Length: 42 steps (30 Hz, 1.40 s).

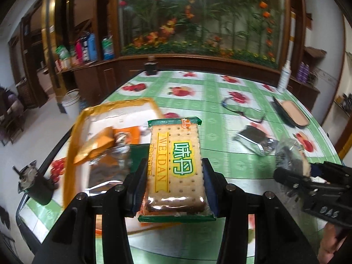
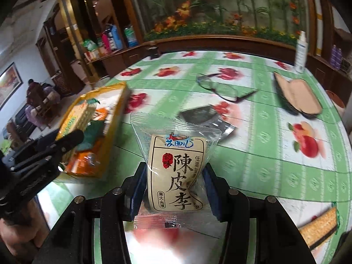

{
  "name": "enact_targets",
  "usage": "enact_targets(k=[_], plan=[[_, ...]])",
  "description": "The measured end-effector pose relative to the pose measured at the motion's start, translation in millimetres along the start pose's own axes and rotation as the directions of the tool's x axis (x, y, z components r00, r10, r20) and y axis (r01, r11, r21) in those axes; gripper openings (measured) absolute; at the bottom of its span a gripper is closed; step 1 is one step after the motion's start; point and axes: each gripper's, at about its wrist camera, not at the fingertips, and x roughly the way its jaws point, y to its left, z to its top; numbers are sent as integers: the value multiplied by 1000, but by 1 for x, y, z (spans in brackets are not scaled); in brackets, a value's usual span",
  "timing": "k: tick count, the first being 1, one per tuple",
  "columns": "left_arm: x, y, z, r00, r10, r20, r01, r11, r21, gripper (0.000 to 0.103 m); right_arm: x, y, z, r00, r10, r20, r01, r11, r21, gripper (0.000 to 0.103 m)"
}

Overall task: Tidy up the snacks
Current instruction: 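Lower both packs into the tray and open both grippers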

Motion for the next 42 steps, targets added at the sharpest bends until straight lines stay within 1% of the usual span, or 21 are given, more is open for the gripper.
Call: enact_targets(k=[3,7,12,17,20,23,28,30,36,42], plan=[[-1,20,-3,1000,19,-3,-19,999,-39,46,2,19,10,999,33,-2,-33,999,-31,54],[2,53,-9,999,46,-18,-48,994,-100,46,12,54,23,997,69,-17,-70,993,-98,54],[8,77,-17,997,59,-45,-65,986,-153,46,32,96,44,990,130,-49,-136,979,-152,54],[13,92,-22,997,44,-61,-55,979,-196,46,69,134,68,977,183,-111,-198,968,-151,54],[15,94,-24,997,49,-61,-60,979,-197,46,98,151,78,969,185,-162,-210,964,-160,54],[17,95,-24,997,49,-63,-61,978,-199,46,127,165,87,967,159,-197,-194,965,-176,54],[18,98,-22,997,47,-60,-59,977,-206,46,163,170,94,956,132,-261,-176,972,-154,54],[18,100,-21,997,50,-56,-61,976,-209,46,172,172,96,956,120,-269,-165,975,-151,54],[22,101,-16,997,46,-54,-57,973,-223,46,183,173,105,958,110,-263,-151,978,-142,55],[23,101,-14,998,42,-47,-51,972,-227,48,184,166,106,952,138,-274,-174,978,-113,55]])
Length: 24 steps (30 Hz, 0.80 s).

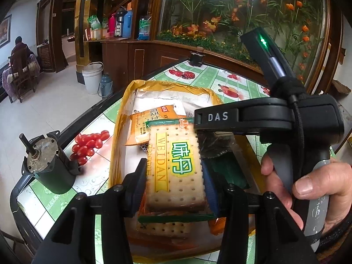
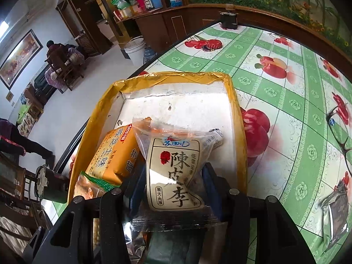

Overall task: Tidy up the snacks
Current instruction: 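Lower both packs into the tray and open both grippers, then grasp the silver foil packet with the right gripper, then the long cracker sleeve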

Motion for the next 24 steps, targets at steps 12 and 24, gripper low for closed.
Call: enact_targets(k=[12,24], plan=[[-13,-18,1,999,-39,24,38,999,26,63,-54,-14,-11,992,36,117,-36,999,-3,59],[-31,-57,-3,993,-112,43,106,988,113,65,-88,-152,-26,957,-272,102,250,950,188,60]])
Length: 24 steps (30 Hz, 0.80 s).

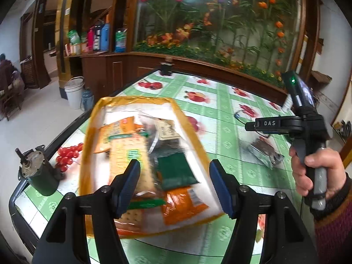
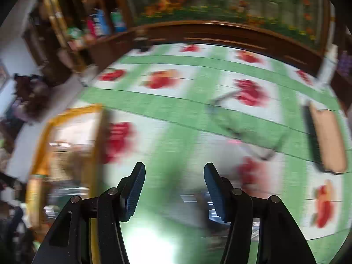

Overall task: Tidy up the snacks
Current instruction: 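Grasp the silver foil packet with the right gripper, then the long cracker sleeve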

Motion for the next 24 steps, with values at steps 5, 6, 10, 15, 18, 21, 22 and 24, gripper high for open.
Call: enact_targets(k=[5,6,10,15,18,21,22,24], plan=[[5,-21,-6,999,-27,-26,28,999,44,65,12,-36,-7,998,-44,-33,46,998,43,59],[4,-23,-7,999,-31,-29,32,998,50,65,13,-39,-9,998,-42,-42,44,998,46,59],[6,-38,-13,998,-53,-42,56,995,83,65,8,-42,-29,997,3,-75,1,998,55,59],[7,-50,-19,995,-82,-62,88,990,113,65,-13,-39,-65,987,97,-127,-88,993,73,59],[9,-57,-22,992,-97,-79,106,986,125,65,-29,-45,-88,971,190,-147,-174,978,119,60],[10,-64,-26,987,-124,-102,137,981,134,65,-60,-64,-103,975,205,-81,-190,968,165,59],[10,-67,-27,986,-132,-105,146,979,140,65,-72,-74,-108,979,195,-52,-182,965,190,59],[10,-73,-30,984,-141,-109,157,975,157,65,-97,-102,-121,986,166,-5,-158,951,265,59]])
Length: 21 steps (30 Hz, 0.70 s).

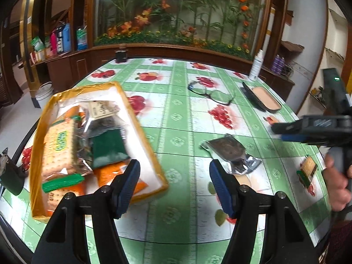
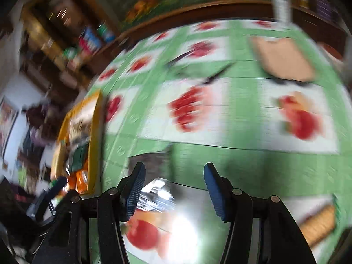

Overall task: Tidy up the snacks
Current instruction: 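Grasp the silver foil packet with the right gripper, then the long cracker sleeve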

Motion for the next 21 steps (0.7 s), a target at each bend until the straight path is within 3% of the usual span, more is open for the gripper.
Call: enact_targets(k=[4,11,16,18,21], plan=[[5,-9,-3,999,-31,-8,31,999,19,65,-48,-54,-20,997,-69,43,62,987,152,59],[12,-22,-6,997,-76,-25,77,996,39,65,-93,-117,-71,989,-149,-20,146,925,352,59],[9,-25,-9,997,-77,-24,79,996,49,65,-82,-139,-82,981,-174,-84,193,885,423,59],[7,-25,-11,997,-69,-27,70,996,53,65,-72,-138,-76,988,-136,-75,155,892,425,59],[5,-24,-13,998,-61,-28,63,997,54,65,-56,-127,-58,984,-164,-75,181,904,388,60]])
